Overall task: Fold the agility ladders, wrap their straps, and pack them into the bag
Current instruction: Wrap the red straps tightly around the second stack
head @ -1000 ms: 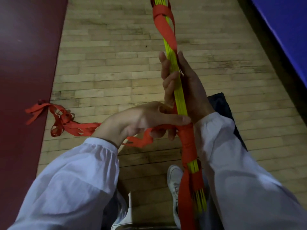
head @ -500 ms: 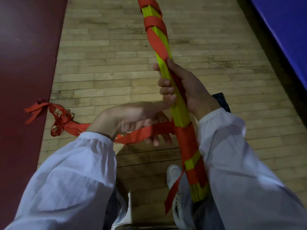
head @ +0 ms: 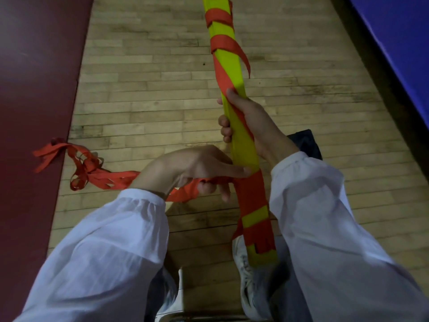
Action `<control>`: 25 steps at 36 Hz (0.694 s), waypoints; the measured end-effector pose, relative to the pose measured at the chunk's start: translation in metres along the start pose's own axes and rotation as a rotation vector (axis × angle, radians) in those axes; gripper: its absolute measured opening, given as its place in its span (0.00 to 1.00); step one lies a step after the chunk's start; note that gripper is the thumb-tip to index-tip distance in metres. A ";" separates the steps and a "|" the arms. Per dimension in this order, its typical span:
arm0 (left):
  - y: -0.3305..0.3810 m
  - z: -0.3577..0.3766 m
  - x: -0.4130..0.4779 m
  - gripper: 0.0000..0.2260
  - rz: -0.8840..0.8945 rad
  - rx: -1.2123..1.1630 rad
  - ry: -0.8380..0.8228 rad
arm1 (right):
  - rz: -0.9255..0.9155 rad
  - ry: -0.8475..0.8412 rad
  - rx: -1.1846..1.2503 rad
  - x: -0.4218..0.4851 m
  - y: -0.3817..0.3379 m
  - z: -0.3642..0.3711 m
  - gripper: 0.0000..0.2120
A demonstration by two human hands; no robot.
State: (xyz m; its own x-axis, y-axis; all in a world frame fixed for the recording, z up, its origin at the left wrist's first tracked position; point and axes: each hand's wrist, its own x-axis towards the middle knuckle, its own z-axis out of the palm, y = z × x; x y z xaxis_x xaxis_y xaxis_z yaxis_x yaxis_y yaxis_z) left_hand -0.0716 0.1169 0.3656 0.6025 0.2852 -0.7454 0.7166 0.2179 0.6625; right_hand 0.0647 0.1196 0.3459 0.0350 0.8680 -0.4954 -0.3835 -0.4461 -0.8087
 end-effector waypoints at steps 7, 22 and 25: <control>-0.003 0.004 0.009 0.15 0.043 -0.068 0.089 | -0.060 0.022 0.062 0.001 -0.002 -0.006 0.14; 0.001 0.003 0.000 0.10 0.173 -0.303 -0.213 | 0.190 -0.579 0.714 0.005 0.002 -0.023 0.34; 0.001 0.003 -0.001 0.10 0.153 -0.280 -0.206 | 0.213 -0.614 0.659 0.010 0.004 -0.023 0.32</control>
State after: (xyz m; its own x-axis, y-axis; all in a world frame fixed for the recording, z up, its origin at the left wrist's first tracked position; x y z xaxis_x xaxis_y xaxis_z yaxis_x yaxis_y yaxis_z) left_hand -0.0708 0.1142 0.3668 0.7736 0.1467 -0.6164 0.5064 0.4417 0.7406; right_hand 0.0846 0.1220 0.3307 -0.5196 0.8292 -0.2062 -0.7796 -0.5588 -0.2828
